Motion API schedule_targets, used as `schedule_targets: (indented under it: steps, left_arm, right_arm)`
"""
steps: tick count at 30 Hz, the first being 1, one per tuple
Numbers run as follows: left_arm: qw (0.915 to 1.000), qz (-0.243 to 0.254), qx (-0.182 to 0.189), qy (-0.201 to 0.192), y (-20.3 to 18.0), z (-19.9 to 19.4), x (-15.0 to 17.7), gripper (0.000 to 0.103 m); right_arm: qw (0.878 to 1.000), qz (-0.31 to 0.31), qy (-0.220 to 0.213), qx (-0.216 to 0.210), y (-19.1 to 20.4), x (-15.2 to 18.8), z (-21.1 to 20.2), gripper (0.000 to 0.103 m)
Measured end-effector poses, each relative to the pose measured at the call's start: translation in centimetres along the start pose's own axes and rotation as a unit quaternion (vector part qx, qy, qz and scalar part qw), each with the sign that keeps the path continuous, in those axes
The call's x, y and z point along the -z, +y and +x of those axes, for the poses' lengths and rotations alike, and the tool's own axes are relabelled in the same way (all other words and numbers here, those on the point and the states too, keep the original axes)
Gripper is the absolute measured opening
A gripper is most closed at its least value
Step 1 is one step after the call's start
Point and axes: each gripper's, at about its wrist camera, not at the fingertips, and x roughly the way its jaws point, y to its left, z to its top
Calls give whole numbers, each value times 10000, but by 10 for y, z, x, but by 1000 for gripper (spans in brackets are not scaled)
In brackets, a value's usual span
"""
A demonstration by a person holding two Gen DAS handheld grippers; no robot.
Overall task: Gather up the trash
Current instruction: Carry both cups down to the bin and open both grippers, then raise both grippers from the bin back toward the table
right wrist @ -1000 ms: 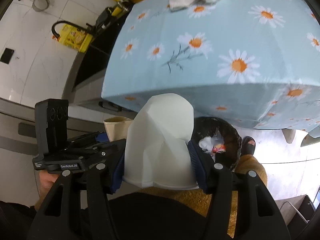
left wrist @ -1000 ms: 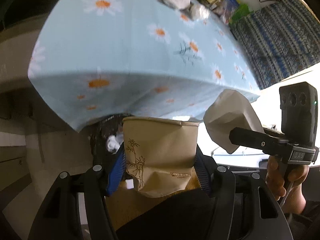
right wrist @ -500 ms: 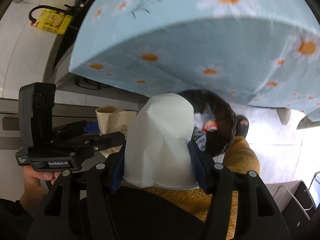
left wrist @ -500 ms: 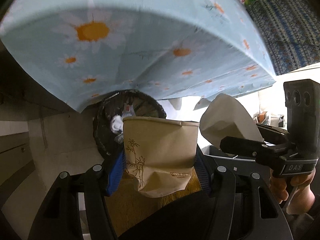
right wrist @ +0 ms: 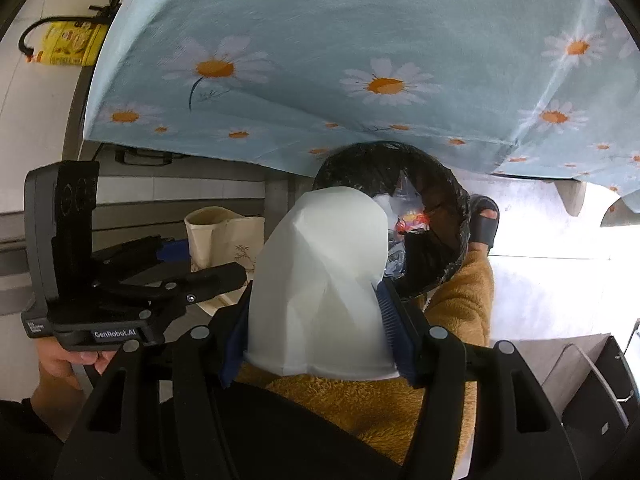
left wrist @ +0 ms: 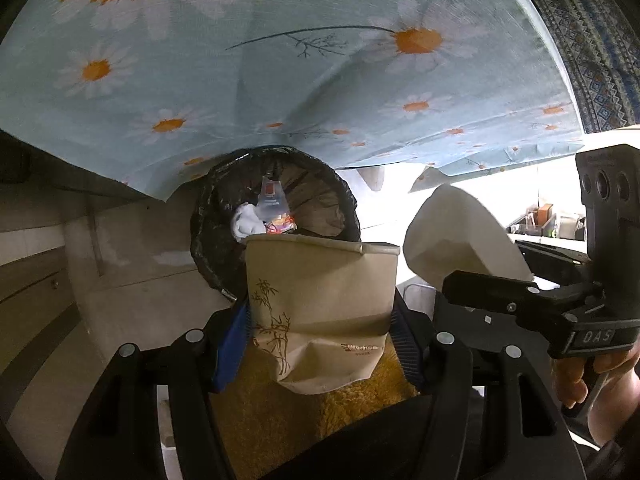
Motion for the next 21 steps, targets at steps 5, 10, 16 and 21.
schedule_targets:
  steps: [5,10,16,21]
  left_arm:
    - [9993,-367,64,81,9,-2,-3,80]
    - [9996,-296,-32,14,9,-8,-2,80]
    - [9995,-291,4,-103,6,-15,-2,80]
    - [9996,-173,-18,-239,-2,-30,2,80]
  right_arm:
    - [9997,223,-75,-3,-9,-2,-5,76]
    - [9992,349,-184,-50,-11,-2,-15,76]
    - [9991,278,-319,-3,-3,3,-32,76]
    - [9987,195,-464,72,7,6,-43,76]
